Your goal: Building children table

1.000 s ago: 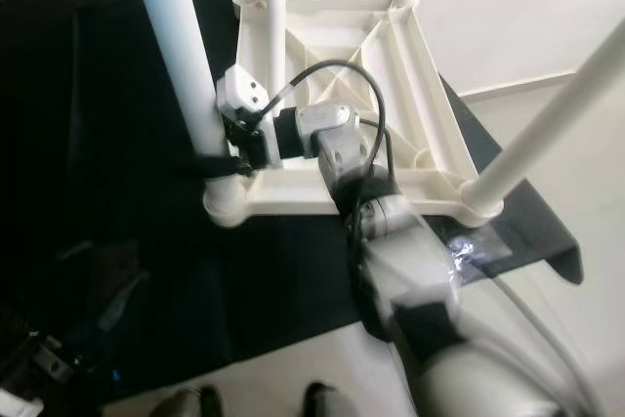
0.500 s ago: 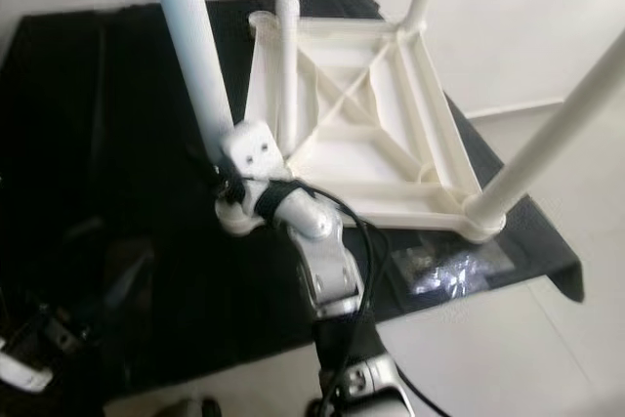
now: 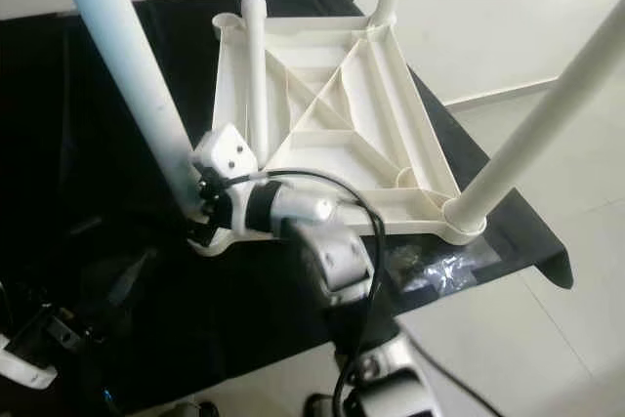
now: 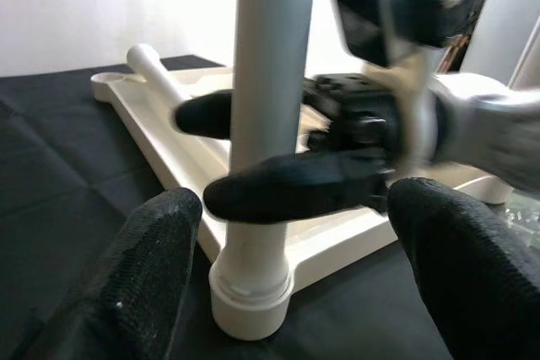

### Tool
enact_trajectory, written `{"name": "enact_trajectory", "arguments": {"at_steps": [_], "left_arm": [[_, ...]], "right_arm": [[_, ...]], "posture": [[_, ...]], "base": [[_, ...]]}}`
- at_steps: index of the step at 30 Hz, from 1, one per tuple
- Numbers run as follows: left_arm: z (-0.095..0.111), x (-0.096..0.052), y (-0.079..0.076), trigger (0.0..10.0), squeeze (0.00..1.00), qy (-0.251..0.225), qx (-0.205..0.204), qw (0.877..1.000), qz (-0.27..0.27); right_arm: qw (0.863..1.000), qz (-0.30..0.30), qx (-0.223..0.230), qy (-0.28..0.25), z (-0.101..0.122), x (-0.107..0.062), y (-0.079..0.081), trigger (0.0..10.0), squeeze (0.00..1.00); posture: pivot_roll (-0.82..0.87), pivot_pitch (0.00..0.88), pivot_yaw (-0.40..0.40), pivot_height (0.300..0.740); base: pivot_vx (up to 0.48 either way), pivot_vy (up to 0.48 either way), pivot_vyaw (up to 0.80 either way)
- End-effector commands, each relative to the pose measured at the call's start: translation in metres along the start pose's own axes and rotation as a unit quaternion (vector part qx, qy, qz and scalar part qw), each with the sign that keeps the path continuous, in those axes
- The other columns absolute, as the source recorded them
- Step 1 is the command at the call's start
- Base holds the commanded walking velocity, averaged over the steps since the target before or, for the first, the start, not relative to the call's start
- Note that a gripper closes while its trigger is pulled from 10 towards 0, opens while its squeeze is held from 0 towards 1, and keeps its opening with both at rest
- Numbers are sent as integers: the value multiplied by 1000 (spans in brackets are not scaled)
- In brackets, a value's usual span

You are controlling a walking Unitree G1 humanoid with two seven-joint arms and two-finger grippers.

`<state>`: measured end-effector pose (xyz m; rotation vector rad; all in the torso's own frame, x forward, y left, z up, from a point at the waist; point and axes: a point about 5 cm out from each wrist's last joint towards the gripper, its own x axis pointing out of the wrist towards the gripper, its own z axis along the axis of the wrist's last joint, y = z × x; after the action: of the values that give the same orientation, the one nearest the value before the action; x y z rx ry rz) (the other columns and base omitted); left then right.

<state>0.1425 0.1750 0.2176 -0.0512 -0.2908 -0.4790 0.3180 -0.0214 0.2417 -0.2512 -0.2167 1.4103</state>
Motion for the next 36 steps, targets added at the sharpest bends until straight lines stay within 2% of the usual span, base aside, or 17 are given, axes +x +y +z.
{"name": "enact_trajectory", "arguments": {"at_steps": [1, 3, 4, 8, 10, 17, 18, 21, 22, 27, 31, 33, 34, 35, 36], "left_arm": [[-3, -2, -1, 10000, 0, 15, -1, 1000, -1], [-3, -2, -1, 10000, 0, 16, -1, 1000, -1], [-3, -4, -2, 10000, 0, 18, -1, 1000, -1], [-2, -6, -3, 10000, 0, 21, -2, 1000, -1], [-1, -9, -5, 10000, 0, 24, -4, 1000, 0], [0, -12, -7, 10000, 0, 28, -6, 1000, 2], [0, -13, -8, 10000, 0, 30, -8, 1000, 3], [0, -15, -9, 10000, 0, 33, -10, 999, 4], [-1, -16, -10, 10000, 0, 36, -12, 999, 3], [-3, -17, -12, 10000, 0, 40, -16, 999, 2], [-3, -16, -13, 10000, 0, 40, -18, 999, 1], [-4, -16, -13, 10000, 0, 40, -18, 999, 1], [-4, -16, -12, 10000, 0, 40, -18, 999, 1], [-4, -16, -12, 10000, 0, 39, -18, 999, 1], [-4, -16, -12, 10000, 0, 39, -18, 999, 1]], "right_arm": [[1000, 8, -19, 14, -10, -5, -6, 10000, 541], [999, 7, -28, 20, -10, -6, -9, 10000, 541], [999, 16, -22, 27, -8, -5, -23, 10000, 0], [999, 36, -14, 26, -4, -4, -32, 10000, 0], [996, 78, -9, 30, -1, 0, -37, 10000, 0], [991, 128, -4, 35, 2, 4, -41, 10000, 0], [990, 137, -2, 38, 3, 5, -41, 6353, 0], [988, 147, -1, 40, 4, 7, -42, 6353, 0], [987, 157, 2, 39, 6, 7, -43, 0, 0], [985, 169, 10, 26, 10, 4, -46, 0, 0], [987, 158, 4, 26, 5, 1, -46, 0, 0], [990, 141, 1, 22, 2, 0, -46, 0, 0], [993, 116, -1, 18, -1, 0, -47, 0, 0], [998, 63, 6, 22, -8, 2, -46, 0, 0], [998, 63, 6, 22, -8, 2, -46, 0, 0]], "posture": [[139, 206, -41, 740], [139, 206, -41, 740], [150, 213, -43, 740], [157, 219, -47, 740], [169, 231, -55, 740], [171, 238, -62, 740], [163, 243, -72, 740], [163, 243, -72, 740], [155, 240, -76, 740], [146, 241, -77, 740], [141, 242, -74, 740], [133, 241, -75, 740], [131, 242, -75, 740], [123, 242, -76, 740], [123, 242, -76, 740]], "base": [[0, 0, 0], [0, 0, 0], [0, 0, 0], [0, 0, 0], [0, 0, 0], [0, 0, 0], [0, 0, 0], [0, 0, 0], [0, 0, 0], [0, 0, 0], [0, 0, 0], [0, 0, 0], [0, 0, 0], [0, 0, 0], [0, 0, 0]]}}
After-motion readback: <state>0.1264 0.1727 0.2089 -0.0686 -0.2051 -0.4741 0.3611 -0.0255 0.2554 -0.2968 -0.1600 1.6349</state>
